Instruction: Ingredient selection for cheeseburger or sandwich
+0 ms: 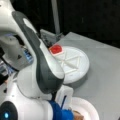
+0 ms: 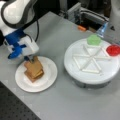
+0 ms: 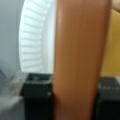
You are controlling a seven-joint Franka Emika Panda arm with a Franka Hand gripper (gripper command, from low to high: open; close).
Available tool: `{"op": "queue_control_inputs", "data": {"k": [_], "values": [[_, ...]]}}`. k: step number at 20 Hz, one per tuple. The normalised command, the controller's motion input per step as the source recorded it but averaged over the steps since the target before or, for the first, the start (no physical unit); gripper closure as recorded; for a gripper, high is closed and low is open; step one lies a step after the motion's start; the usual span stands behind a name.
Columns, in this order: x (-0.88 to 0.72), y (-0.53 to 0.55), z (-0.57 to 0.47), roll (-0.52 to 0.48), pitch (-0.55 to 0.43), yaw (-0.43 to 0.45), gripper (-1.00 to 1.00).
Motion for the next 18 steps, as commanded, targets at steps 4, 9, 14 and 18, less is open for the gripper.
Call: {"op": "queue_control_inputs", "data": {"k": [4, 9, 14, 18], "values": [[0.25, -0.26, -0.07, 0.273, -0.022, 0.161, 1.00], [0.26, -0.27, -0.08, 0.277, -0.042, 0.158, 1.00], [0.28, -0.29, -0.04, 0.272, -0.047, 0.152, 1.00], [0.28, -0.28, 0.00, 0.248, -0.016, 0.150, -1.00]]}}
